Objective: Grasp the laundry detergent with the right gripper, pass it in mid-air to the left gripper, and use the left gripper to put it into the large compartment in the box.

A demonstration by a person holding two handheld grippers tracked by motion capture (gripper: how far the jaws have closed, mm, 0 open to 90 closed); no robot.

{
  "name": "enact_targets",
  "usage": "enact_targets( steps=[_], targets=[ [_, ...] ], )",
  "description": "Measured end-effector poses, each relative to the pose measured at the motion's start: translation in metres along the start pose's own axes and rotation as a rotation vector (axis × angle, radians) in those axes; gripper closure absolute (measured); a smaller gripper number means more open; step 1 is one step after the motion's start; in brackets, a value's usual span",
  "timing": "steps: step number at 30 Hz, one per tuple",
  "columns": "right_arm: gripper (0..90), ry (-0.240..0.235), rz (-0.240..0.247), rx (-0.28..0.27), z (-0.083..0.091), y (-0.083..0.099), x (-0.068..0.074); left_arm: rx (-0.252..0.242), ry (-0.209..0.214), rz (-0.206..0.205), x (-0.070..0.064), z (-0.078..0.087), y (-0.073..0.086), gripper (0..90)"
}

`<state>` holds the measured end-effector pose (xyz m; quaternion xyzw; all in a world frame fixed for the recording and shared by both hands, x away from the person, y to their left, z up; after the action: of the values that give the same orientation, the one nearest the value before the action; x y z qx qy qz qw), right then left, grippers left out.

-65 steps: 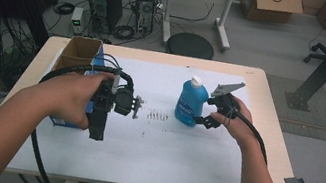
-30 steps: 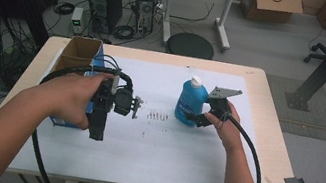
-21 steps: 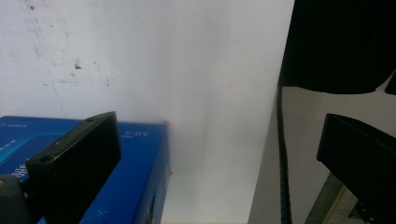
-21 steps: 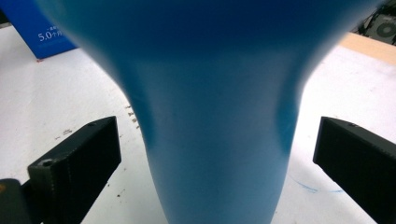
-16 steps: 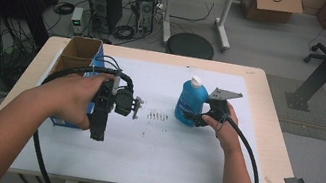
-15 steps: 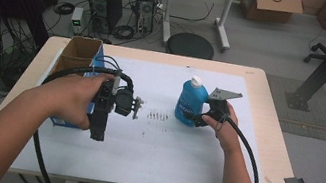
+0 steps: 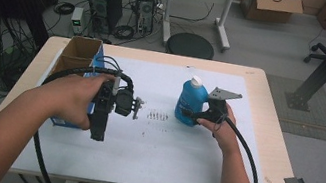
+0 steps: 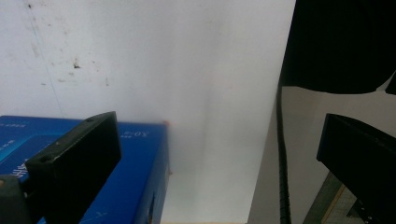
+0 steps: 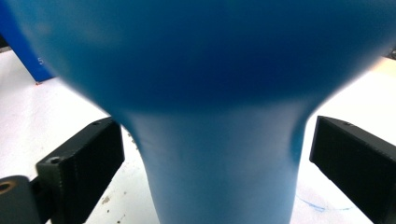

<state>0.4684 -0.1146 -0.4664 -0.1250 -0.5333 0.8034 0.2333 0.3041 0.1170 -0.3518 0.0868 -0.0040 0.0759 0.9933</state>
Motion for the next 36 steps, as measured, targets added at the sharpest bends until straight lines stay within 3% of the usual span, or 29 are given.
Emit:
enact_targets(
  steps=[36],
  targets=[
    [23.6, -0.002, 0.002, -0.007, -0.0018, 0.0001, 0.0016, 0.009, -0.004, 0.001, 0.0001, 0.0034, 0.0, 0.4]
  ],
)
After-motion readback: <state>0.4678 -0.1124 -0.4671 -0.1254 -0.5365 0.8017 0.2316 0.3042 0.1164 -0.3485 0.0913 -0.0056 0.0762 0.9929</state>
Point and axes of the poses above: each handheld gripper's, and its own axes: z roughly backward along the jaws, y roughly out of its underside, x roughly to its left, the point moved 10 cm from there along -z, roughly forward along the jaws, and after that the axes turned 5 degrees about z, right-handed, at the moved point
